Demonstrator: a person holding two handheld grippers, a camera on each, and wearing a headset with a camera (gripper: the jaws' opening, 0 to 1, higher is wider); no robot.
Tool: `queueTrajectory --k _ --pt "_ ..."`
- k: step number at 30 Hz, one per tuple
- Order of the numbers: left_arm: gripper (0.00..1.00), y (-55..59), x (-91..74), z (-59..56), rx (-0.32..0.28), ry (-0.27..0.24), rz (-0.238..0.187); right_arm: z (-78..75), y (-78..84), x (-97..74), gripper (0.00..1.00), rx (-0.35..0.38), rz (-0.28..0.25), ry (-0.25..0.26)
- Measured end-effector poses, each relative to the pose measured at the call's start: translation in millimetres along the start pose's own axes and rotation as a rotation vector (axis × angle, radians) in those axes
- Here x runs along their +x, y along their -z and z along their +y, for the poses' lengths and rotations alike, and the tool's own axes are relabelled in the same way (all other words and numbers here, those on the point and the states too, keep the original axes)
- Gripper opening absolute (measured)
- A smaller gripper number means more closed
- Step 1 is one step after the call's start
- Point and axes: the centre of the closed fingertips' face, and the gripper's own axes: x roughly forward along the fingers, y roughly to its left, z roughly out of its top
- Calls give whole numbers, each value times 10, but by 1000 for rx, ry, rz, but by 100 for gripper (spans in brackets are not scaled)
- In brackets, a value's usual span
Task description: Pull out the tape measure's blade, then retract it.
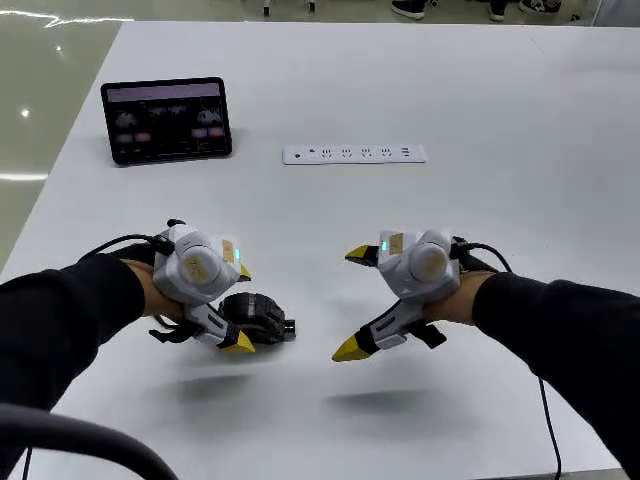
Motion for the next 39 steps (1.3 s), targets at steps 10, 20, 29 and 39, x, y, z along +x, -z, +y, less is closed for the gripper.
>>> queueTrajectory --k 10,20,29,39 --pt "39 43 93 6 -8 23 26 20 -43 270 84 -29 25 -28" --pt "34 51 105 2 11 22 48 41 -104 458 66 -44 29 -56" --pt "34 70 111 -5 14 16 64 46 -44 631 56 -139 83 -40" --pt "33 80 123 -3 16 -6 52 128 20 745 30 -119 114 -87"
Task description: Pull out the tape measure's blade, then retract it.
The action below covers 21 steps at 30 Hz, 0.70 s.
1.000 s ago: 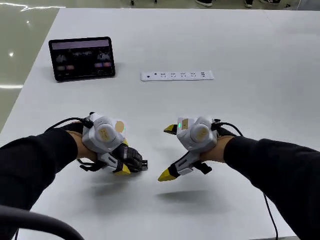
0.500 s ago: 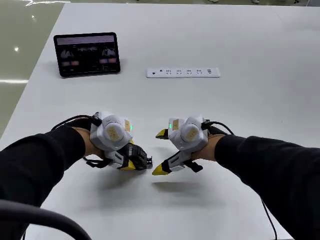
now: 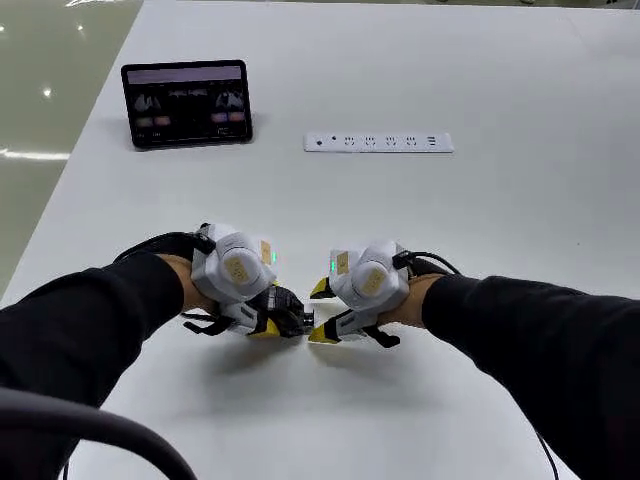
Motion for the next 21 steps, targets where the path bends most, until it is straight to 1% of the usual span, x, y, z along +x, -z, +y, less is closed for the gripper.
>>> queueTrajectory --k 1,3,4,5,7,9,10,13,21 --pt "33 1 2 -2 3 0 3 -1 15 10 28 -6 9 1" --pt "33 1 4 -4 6 -1 7 -6 19 20 23 -6 10 1" --pt "33 2 6 -3 5 -1 8 21 13 30 21 8 7 -17" --pt "33 2 7 -2 4 -1 6 34 13 43 20 4 8 -28" --pt "33 2 8 -2 4 0 5 45 7 66 18 3 13 -36" --pt "34 3 11 2 4 0 8 56 -1 90 13 -13 21 -44" --pt "34 5 14 6 6 0 9 45 17 103 13 -12 33 -44" --pt "34 5 16 4 9 1 14 35 28 105 11 22 31 -62" --pt "34 15 10 5 6 2 18 51 41 95 9 5 46 -75"
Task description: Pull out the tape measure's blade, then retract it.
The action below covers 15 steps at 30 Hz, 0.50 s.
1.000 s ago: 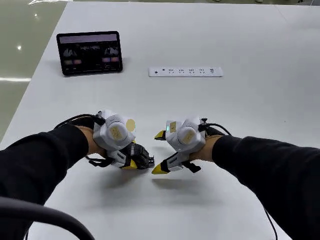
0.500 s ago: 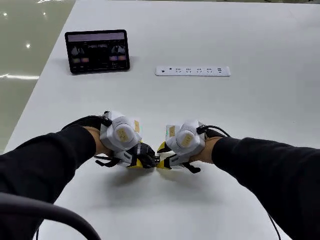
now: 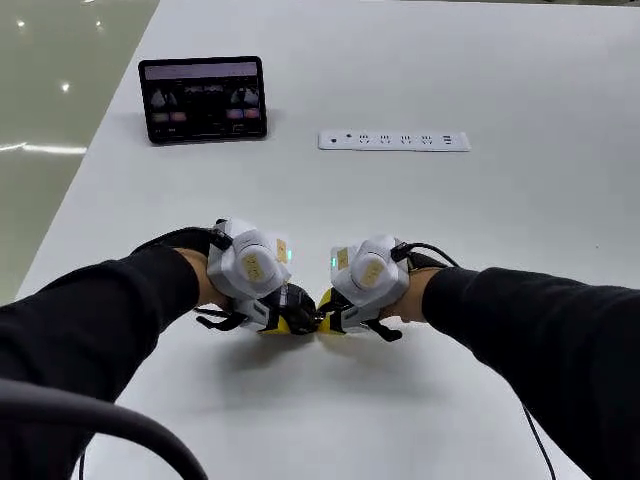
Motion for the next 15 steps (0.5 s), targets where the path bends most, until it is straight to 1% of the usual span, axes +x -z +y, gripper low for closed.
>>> queueTrajectory --k 8,15 --pt "34 2 1 9 -4 -1 -6 5 35 -31 9 11 0 6" --pt "34 -7 6 15 -10 -6 -11 -3 112 -86 9 28 3 6"
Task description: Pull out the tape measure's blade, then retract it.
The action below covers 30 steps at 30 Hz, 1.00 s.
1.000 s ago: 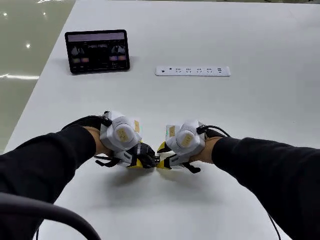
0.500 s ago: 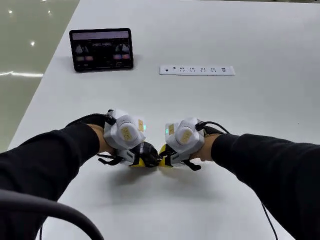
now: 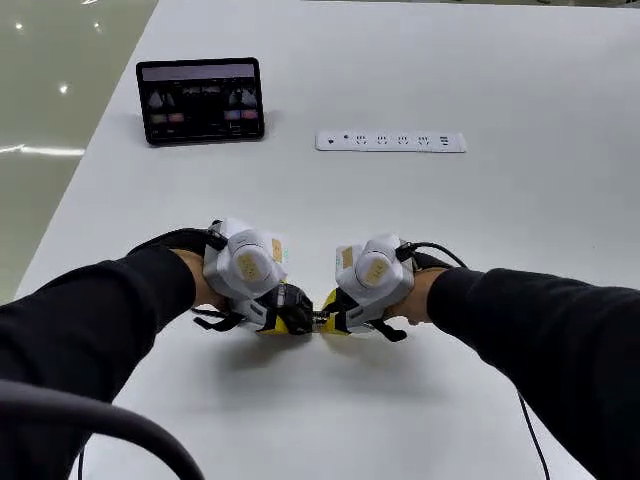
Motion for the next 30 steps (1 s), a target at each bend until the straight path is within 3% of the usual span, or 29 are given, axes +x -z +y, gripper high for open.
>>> queueTrajectory --k 14,17,20,30 --pt "34 -8 4 2 -12 -7 -11 -13 -30 9 12 -20 18 5" --pt "34 -9 2 0 -13 -4 -10 -10 -83 33 13 28 -18 -1" --pt "34 -5 -1 1 -15 -1 -14 -19 -120 70 12 -21 -21 3" --pt "34 10 -17 6 -22 -1 -26 -10 -59 -22 10 -3 -6 -1"
